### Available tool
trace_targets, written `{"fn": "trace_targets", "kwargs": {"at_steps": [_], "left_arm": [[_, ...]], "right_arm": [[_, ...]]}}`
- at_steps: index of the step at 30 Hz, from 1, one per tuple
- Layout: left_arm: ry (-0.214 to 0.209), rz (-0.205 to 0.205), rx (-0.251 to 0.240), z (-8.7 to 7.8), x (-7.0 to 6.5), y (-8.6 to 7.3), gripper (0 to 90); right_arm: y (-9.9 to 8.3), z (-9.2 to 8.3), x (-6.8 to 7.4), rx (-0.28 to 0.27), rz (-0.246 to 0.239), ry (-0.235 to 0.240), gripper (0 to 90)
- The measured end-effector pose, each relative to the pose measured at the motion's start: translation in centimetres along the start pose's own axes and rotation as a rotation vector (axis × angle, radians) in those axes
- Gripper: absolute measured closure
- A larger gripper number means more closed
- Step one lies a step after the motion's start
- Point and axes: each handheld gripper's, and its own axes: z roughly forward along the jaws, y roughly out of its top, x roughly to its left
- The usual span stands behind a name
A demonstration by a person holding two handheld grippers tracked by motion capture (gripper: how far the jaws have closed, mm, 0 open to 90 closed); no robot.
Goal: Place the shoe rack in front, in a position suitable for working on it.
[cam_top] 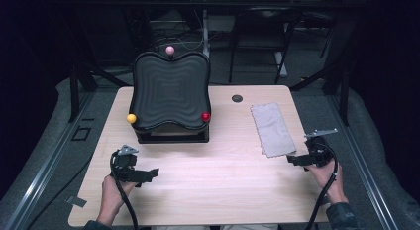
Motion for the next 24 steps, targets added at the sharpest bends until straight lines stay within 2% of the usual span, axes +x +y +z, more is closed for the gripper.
{"fn": "trace_targets", "kwargs": {"at_steps": [6, 11, 12, 13, 14, 15, 16, 17, 19, 24], "left_arm": [[-0.014, 0.0, 0.006, 0.5, -0.2, 0.4, 0.2], [-0.006, 0.008, 0.013, 0.9, -0.3, 0.6, 0.2], [-0.012, 0.018, 0.026, 1.0, -0.4, 0.5, 0.2], [-0.024, 0.017, 0.026, 1.0, -0.3, 0.4, 0.2], [-0.033, 0.015, 0.027, 1.0, -0.3, 0.3, 0.2], [-0.033, 0.015, 0.027, 1.0, -0.3, 0.3, 0.2], [-0.034, 0.014, 0.028, 0.9, -0.2, 0.1, 0.2], [-0.032, 0.022, 0.034, 0.9, -0.2, 0.0, 0.2], [-0.03, 0.025, 0.037, 0.9, -0.2, -0.1, 0.2], [-0.041, 0.024, 0.033, 0.8, 0.1, -0.1, 0.2]], "right_arm": [[1.1, 0.2, 0.4, -0.007, -0.032, -0.011, 1.0], [1.4, 0.5, 0.6, 0.001, -0.054, -0.005, 1.1], [1.8, 0.6, 0.6, -0.002, -0.066, 0.0, 1.1], [2.1, 0.7, 0.8, -0.001, -0.074, -0.029, 0.8], [2.4, 0.8, 0.8, 0.005, -0.082, 0.005, 0.5], [2.4, 0.8, 0.8, 0.005, -0.082, 0.005, 0.5], [3.3, 1.0, 1.2, -0.016, -0.091, -0.038, 0.4], [3.7, 0.9, 1.3, 0.019, -0.096, -0.034, 0.1], [4.4, 1.6, 1.3, 0.002, -0.096, -0.034, 0.0], [6.0, 3.2, 0.8, 0.007, -0.088, -0.038, 0.0]]}}
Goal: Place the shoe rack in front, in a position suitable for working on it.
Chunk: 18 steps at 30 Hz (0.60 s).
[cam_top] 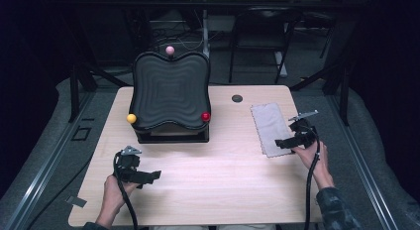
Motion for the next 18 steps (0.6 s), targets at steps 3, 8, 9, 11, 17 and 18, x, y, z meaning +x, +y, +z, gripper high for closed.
{"fn": "trace_targets", "kwargs": {"at_steps": [3, 8, 9, 11, 17, 18], "left_arm": [[0.0, -0.004, 0.009, 0.2, 0.2, 0.1, 0.2], [0.004, 0.005, 0.014, 0.2, -0.1, 0.0, 0.2], [0.007, 0.01, 0.016, 0.2, -0.2, 0.0, 0.2], [0.015, 0.017, 0.024, 0.3, -0.2, 0.1, 0.3], [0.008, 0.026, 0.045, 0.8, -0.4, 0.1, 0.3], [0.008, 0.029, 0.045, 0.8, -0.4, 0.1, 0.3]], "right_arm": [[0.9, 1.1, -0.4, 0.003, 0.016, -0.001, 0.0], [1.8, 3.7, -0.4, 0.051, 0.023, 0.028, 0.0], [1.9, 4.0, -0.3, 0.048, 0.02, 0.01, 0.0], [2.1, 4.6, -0.2, 0.059, -0.002, -0.013, 0.0], [2.1, 6.1, -0.5, 0.07, 0.008, -0.025, 0.4], [2.1, 6.4, -0.4, 0.081, 0.007, -0.019, 0.3]]}}
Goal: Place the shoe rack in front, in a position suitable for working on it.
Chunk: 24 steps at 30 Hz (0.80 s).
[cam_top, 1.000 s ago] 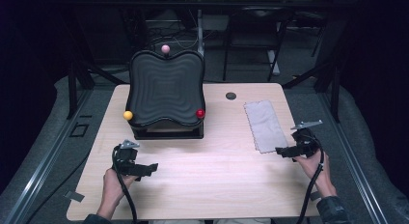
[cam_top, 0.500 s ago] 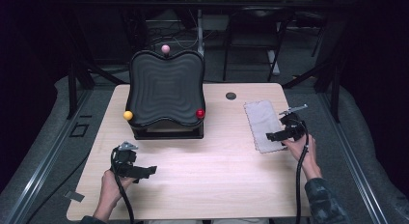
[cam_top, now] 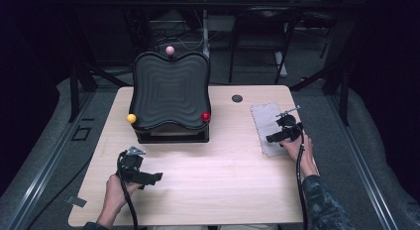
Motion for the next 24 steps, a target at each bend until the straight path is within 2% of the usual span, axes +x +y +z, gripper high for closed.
{"fn": "trace_targets", "kwargs": {"at_steps": [5, 12, 17, 21, 24], "left_arm": [[0.001, 0.005, 0.009, 0.0, 0.0, -0.1, 0.3], [-0.003, 0.021, 0.028, 0.1, -0.1, -0.3, 2.1], [-0.002, 0.027, 0.034, 0.2, -0.2, -0.2, 2.6], [-0.001, 0.03, 0.041, 0.3, -0.3, -0.2, 3.8], [0.0, 0.039, 0.044, 0.3, -0.3, -0.2, 4.1]], "right_arm": [[0.0, 0.8, 0.4, 0.01, 0.0, 0.012, 1.2], [-0.1, 0.2, 0.6, -0.013, 0.003, 0.02, 19.8], [-0.5, -0.3, 0.2, -0.048, 0.019, 0.014, 43.3], [-1.1, -0.7, -0.8, -0.083, 0.049, 0.016, 76.1], [-1.4, -0.7, -1.4, -0.1, 0.069, 0.034, 84.4]]}}
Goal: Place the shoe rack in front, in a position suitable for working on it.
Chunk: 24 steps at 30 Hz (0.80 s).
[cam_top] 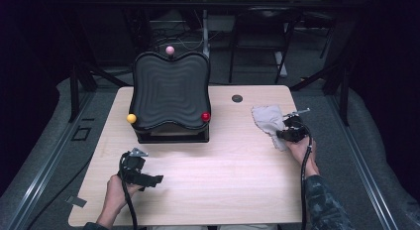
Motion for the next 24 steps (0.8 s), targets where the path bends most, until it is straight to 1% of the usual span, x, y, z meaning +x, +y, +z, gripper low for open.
{"fn": "trace_targets", "kwargs": {"at_steps": [1, 2, 4, 5, 6, 7, 8, 9, 10, 11, 12, 13, 14, 15, 18, 20, 21, 22, 24], "left_arm": [[0.002, 0.002, 0.001, 0.0, 0.0, 0.0, 4.2], [0.004, 0.005, 0.0, -0.1, 0.1, 0.0, 4.3], [0.006, -0.004, -0.004, -0.2, 0.1, -0.1, 4.4], [0.006, -0.004, -0.004, -0.2, 0.1, -0.1, 4.5], [0.008, -0.001, -0.006, -0.2, 0.2, -0.1, 4.5], [0.006, -0.004, -0.008, -0.3, 0.2, -0.1, 4.5], [0.006, -0.004, -0.008, -0.3, 0.2, -0.1, 4.5], [0.007, -0.001, -0.006, -0.3, 0.2, -0.1, 4.5], [0.007, -0.003, -0.008, -0.3, 0.2, -0.1, 4.0], [0.005, 0.002, -0.015, -0.4, 0.2, -0.1, 3.3], [0.004, -0.006, -0.025, -0.5, 0.2, -0.1, 2.6], [0.006, -0.01, -0.036, -0.6, 0.3, -0.1, 2.2], [0.006, -0.01, -0.036, -0.6, 0.3, -0.1, 2.1], [0.005, -0.021, -0.049, -0.8, 0.4, -0.1, 2.0], [0.008, -0.027, -0.051, -0.9, 0.6, -0.1, 1.9], [0.009, -0.026, -0.052, -0.9, 0.6, -0.2, 1.9], [0.012, -0.024, -0.054, -0.9, 0.5, -0.1, 1.9], [0.012, -0.023, -0.057, -0.9, 0.5, -0.1, 1.9], [0.015, -0.023, -0.064, -1.0, 0.5, -0.1, 1.8]], "right_arm": [[0.1, -0.1, 0.0, 0.014, -0.006, -0.011, 85.1], [0.1, -0.1, 0.1, 0.013, -0.013, -0.016, 85.6], [0.2, -0.5, 0.3, 0.024, -0.026, -0.035, 85.7], [0.2, -0.5, 0.3, 0.024, -0.026, -0.035, 85.7], [0.2, -0.8, 0.4, 0.012, -0.028, -0.03, 85.8], [0.4, -2.0, 0.8, 0.004, -0.048, -0.032, 85.8], [0.4, -2.5, 0.9, 0.002, -0.06, -0.027, 85.8], [0.4, -2.5, 0.9, 0.002, -0.06, -0.027, 85.8], [0.5, -4.1, 1.5, -0.021, -0.088, -0.039, 85.8], [0.5, -4.5, 1.7, -0.032, -0.1, -0.05, 85.8], [0.6, -5.3, 1.9, -0.031, -0.115, -0.046, 85.8], [0.6, -6.0, 2.1, -0.058, -0.122, -0.062, 85.8], [0.6, -6.0, 2.1, -0.058, -0.122, -0.062, 85.8], [0.6, -7.6, 2.7, -0.074, -0.142, -0.057, 85.8], [0.6, -9.2, 3.3, -0.097, -0.164, -0.048, 85.8], [0.5, -10.2, 3.8, -0.125, -0.167, -0.056, 85.8], [0.4, -10.8, 4.1, -0.141, -0.175, -0.05, 85.8], [0.4, -11.2, 4.2, -0.137, -0.182, -0.031, 85.8], [0.3, -12.3, 4.8, -0.158, -0.196, -0.013, 85.7]]}}
